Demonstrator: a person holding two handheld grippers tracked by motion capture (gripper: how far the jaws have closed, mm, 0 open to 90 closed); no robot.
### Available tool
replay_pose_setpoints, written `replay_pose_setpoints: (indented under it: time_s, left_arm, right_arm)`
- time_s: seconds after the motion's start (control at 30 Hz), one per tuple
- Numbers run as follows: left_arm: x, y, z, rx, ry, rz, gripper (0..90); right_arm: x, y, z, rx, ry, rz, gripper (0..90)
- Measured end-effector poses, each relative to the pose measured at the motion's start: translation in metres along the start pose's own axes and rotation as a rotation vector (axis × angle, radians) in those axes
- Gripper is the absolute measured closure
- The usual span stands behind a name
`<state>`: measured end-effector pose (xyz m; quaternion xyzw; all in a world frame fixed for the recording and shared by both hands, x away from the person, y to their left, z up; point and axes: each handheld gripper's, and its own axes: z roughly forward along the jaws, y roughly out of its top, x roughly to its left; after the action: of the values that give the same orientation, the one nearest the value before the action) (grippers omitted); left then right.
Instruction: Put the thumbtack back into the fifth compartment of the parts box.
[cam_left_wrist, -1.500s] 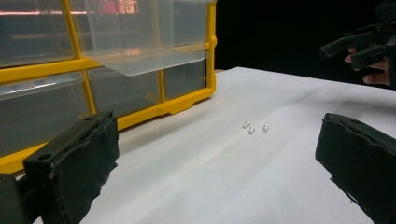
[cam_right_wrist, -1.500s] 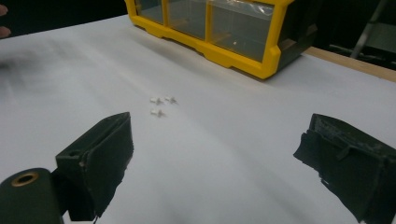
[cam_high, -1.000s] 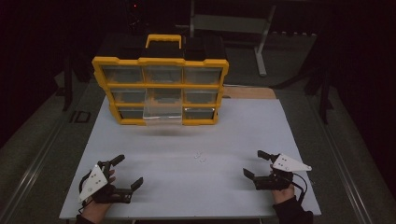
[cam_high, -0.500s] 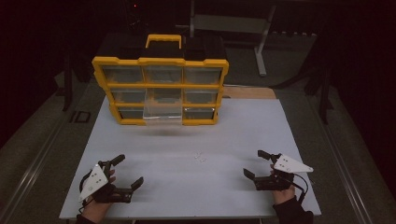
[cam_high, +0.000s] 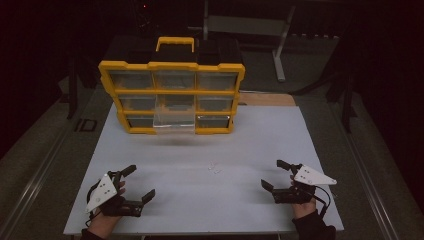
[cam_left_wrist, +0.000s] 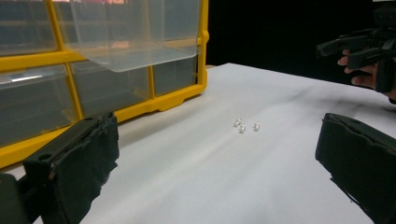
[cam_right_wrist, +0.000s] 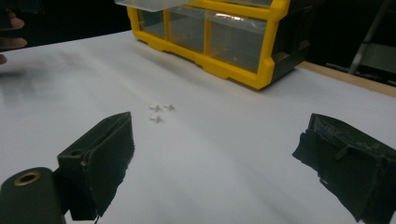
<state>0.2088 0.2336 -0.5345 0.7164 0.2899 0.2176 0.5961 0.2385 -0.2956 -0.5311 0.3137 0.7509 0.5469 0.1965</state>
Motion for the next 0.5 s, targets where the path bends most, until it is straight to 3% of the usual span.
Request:
replay_pose_setpoints:
  time_s: [0.2,0.37,0.5]
  left_arm:
    - [0.0,0.012,0.005,0.007,-0.018,-0.003,0.0]
    - [-0.002,0.031,0.011,0.018,-0.025,0.034,0.0]
    - [-0.003,0.047,0.015,0.04,-0.05,0.036,0.0]
  right_arm:
    - [0.001,0.004,-0.003,-0.02,-0.011,-0.015,8.8]
    - [0.0,0.006,-0.005,-0.03,-0.008,-0.014,8.8]
    - [0.0,0.006,-0.005,-0.035,-0.007,-0.01,8.9]
